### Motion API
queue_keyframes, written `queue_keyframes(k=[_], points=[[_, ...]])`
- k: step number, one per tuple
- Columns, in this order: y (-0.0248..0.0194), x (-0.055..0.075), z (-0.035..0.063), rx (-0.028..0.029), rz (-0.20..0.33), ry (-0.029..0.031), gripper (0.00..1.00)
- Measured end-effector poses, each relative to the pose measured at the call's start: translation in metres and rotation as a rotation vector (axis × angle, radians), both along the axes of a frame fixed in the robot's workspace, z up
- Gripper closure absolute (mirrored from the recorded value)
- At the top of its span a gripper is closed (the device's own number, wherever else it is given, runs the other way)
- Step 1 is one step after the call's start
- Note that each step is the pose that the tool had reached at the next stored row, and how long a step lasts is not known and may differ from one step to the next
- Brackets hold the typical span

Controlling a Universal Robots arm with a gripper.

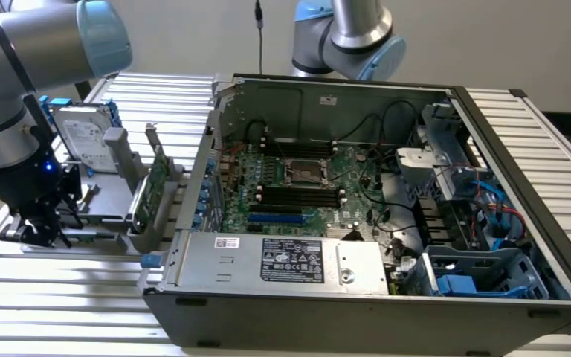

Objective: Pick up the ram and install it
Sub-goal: 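Pick up the ram and move it above insertion slot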

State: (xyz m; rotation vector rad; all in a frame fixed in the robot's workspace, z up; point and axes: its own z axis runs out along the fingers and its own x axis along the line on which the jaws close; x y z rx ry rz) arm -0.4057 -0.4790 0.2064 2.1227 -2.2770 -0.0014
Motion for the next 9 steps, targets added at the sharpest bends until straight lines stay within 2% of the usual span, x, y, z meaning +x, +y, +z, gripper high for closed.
queue_keyframes(k=[9], points=[[0.0035,-0.0028,-0.005,0.0123,0.002,-0.0009,0.58]])
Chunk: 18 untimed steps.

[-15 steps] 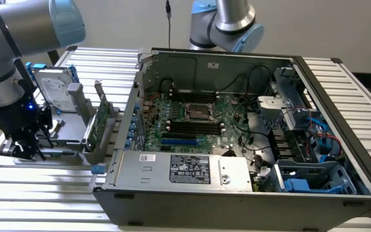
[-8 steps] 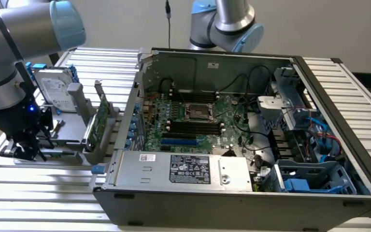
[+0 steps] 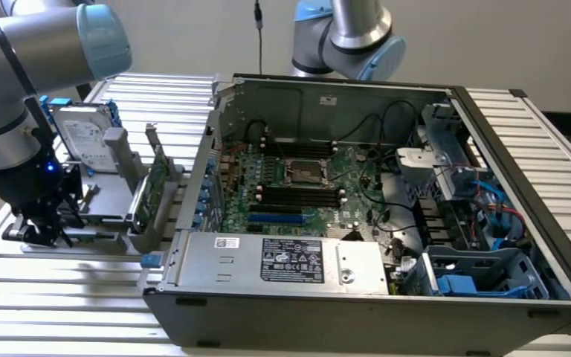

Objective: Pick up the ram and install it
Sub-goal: 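Pick up the ram and move it above insertion slot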

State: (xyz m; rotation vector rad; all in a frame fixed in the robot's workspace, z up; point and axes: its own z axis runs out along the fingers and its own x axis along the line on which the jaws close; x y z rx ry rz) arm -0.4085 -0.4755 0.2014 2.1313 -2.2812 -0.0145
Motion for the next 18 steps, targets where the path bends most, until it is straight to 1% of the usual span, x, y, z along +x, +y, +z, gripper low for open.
queue_keyframes(k=[4,8,10,15,16,17,18], points=[[0.0004,-0.0018,-0.0013,0.0055,0.005,-0.0012,0.58],[0.0008,-0.0025,-0.0028,0.01,0.014,-0.0051,0.58],[0.001,-0.0028,-0.0038,0.0112,0.017,-0.0066,0.58],[0.001,-0.0033,-0.0044,0.0121,0.019,-0.007,0.58],[0.001,-0.0033,-0.0044,0.0121,0.02,-0.0069,0.6],[0.001,-0.0033,-0.0044,0.0121,0.02,-0.0068,0.6],[0.001,-0.0033,-0.0045,0.0121,0.02,-0.0069,0.66]])
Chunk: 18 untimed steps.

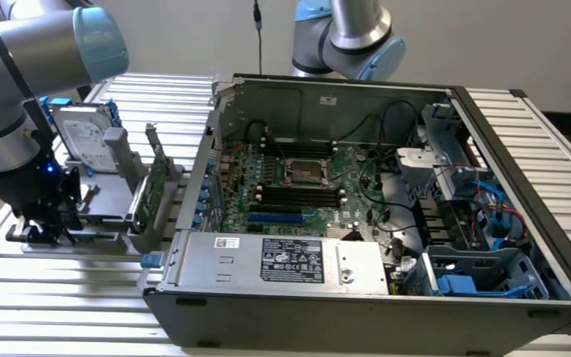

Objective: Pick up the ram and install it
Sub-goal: 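Pick up the ram and move it above insertion slot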

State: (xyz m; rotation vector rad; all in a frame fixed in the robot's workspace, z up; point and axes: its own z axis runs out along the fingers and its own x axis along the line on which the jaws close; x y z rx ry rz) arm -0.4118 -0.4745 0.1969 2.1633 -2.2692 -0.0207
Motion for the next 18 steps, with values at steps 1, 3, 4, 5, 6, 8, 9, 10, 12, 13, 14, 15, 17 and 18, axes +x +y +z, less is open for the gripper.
queue_keyframes(k=[1,3,4,5,6,8,9,10,12,13,14,15,17,18], points=[[0.0,0.0,0.0,0.0,0.0,0.0001,0.66],[0.0,0.0,-0.0001,0.0,0.0,0.0,0.73],[0.0,0.0,-0.0001,0.0,0.0,0.0,0.73],[0.0,0.0,-0.0001,0.0,-0.001,0.0,0.73],[0.0,0.0,-0.0001,0.0001,-0.002,0.0,0.73],[0.0,0.0,-0.0002,0.0001,-0.008,0.0,0.73],[0.0,0.0,-0.0002,0.0,-0.011,0.0,0.73],[0.0,0.0,-0.0002,0.0001,-0.015,-0.0001,0.73],[0.0,0.0,-0.0002,0.0001,-0.027,0.0,0.73],[0.0,0.0,-0.0002,0.0001,-0.032,-0.0001,0.73],[0.0,0.0,-0.0002,0.0001,-0.036,-0.0001,0.73],[0.0,0.0,-0.0002,0.0001,-0.037,-0.0001,0.73],[0.0,0.0,-0.0002,0.0001,-0.038,0.0,0.75],[0.0,0.0,-0.0002,-0.0001,-0.039,-0.0001,0.75]])
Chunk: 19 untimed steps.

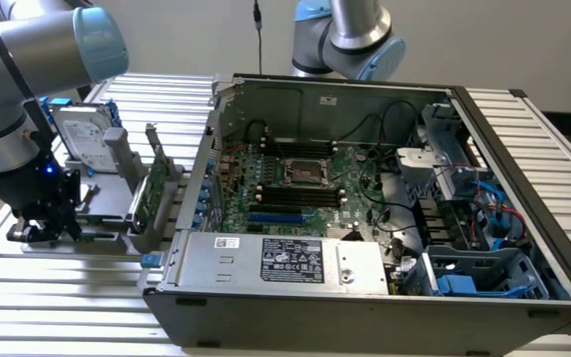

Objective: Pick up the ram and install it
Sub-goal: 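Pick up the ram and move it above insertion slot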

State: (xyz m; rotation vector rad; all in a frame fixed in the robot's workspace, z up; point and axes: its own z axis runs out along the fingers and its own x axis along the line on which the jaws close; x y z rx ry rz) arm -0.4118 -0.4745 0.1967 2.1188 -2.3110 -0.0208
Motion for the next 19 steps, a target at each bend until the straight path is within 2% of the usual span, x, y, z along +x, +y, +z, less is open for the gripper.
queue_keyframes(k=[1,2,3,11,19], points=[[0.0,0.0,0.0,0.0001,-0.001,0.0,0.82],[0.0,0.0,0.0,0.0001,-0.002,0.0001,0.82],[0.0,0.0,0.0,0.0001,-0.003,0.0001,0.87],[0.0,0.0,0.0,0.0001,-0.02,0.0036,0.87],[0.0,0.0,0.0,0.0002,-0.022,0.0037,0.87]])
